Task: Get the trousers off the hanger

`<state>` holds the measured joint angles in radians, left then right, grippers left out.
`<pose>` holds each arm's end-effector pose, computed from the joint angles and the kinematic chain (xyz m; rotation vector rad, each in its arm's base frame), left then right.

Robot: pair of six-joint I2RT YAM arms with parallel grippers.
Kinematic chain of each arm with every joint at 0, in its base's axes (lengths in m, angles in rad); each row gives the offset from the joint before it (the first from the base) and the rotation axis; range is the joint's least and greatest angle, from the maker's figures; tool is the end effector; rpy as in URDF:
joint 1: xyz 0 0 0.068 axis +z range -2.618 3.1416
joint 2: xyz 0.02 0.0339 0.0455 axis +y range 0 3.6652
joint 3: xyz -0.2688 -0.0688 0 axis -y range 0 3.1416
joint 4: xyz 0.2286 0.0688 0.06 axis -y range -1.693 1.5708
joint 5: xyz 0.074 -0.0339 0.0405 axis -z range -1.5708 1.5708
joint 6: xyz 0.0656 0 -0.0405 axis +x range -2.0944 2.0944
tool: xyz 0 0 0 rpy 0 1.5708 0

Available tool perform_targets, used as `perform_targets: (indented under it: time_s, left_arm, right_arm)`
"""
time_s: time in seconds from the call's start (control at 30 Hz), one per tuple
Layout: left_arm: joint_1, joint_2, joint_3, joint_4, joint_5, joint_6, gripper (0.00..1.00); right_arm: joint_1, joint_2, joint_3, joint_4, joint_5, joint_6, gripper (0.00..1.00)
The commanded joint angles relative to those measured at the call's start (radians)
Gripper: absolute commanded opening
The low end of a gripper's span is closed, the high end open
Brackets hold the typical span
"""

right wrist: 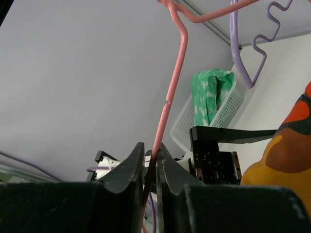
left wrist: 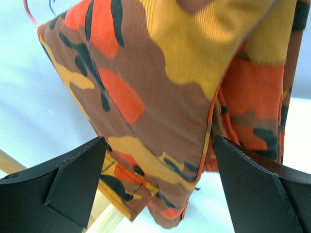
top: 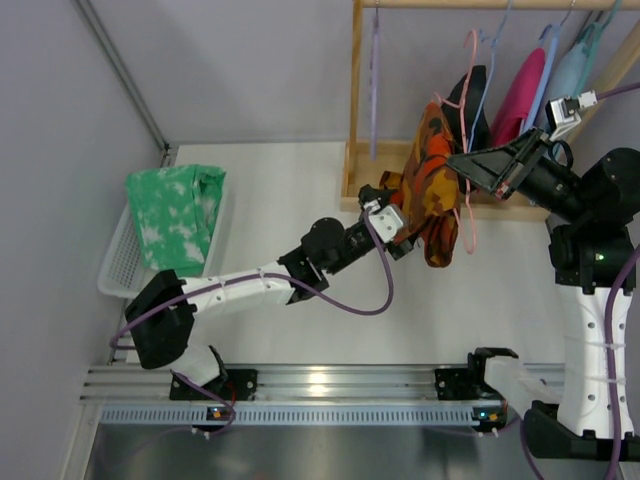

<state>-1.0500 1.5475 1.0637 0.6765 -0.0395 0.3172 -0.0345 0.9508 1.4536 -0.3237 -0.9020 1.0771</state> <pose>0.1918 -0.3292 0.3557 0.8597 1.1086 -0.5841 0.1497 0.0463 0.5154 0.0498 1.6409 1.4433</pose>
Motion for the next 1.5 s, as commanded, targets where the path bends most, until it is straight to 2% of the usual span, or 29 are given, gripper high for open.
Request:
perform_targets:
  time_s: [0.0,0.2,0.47,0.87,1.1,1.2,1.37,1.43,1.47]
  left_arm:
    - [0.005,-0.055,-0.025,0.021,0.026,-0.007,0.99]
    - [0.005,-0.007,0.028,0.023,-0.013,0.003,0.99]
    - [0.004,0.058,0.108,0.023,0.012,-0.036,0.99]
    - [0.004,0.178,0.295,0.023,-0.048,-0.033,0.96]
    - [0.007,0.161,0.266,0.021,-0.076,0.014,0.77]
    - [0.019,0.14,0.243,0.023,-0.063,0.034,0.72]
    - [0.047,0.126,0.245,-0.002,-0.053,0.046,0.51]
    - [0.062,0.118,0.245,-0.008,-0.054,0.046,0.47]
    - [0.065,0.112,0.245,-0.011,-0.051,0.048,0.41]
  right_arm:
    - [0.005,-0.015,0.073,0.242,-0.002,-0.029,0.0]
    - [0.005,-0.02,0.048,0.25,-0.003,-0.016,0.0]
    - [0.005,-0.035,0.021,0.259,0.0,-0.008,0.0]
    - [0.005,-0.04,-0.007,0.291,-0.006,0.023,0.0]
    - [0.005,-0.047,-0.004,0.282,-0.009,0.012,0.0]
    - [0.004,-0.044,-0.006,0.288,-0.011,0.015,0.0]
    - [0.004,-0.044,-0.019,0.287,-0.011,0.012,0.0]
    - [0.002,-0.046,-0.022,0.284,-0.011,0.007,0.0]
    - [-0.002,-0.047,-0.028,0.285,-0.009,0.001,0.0]
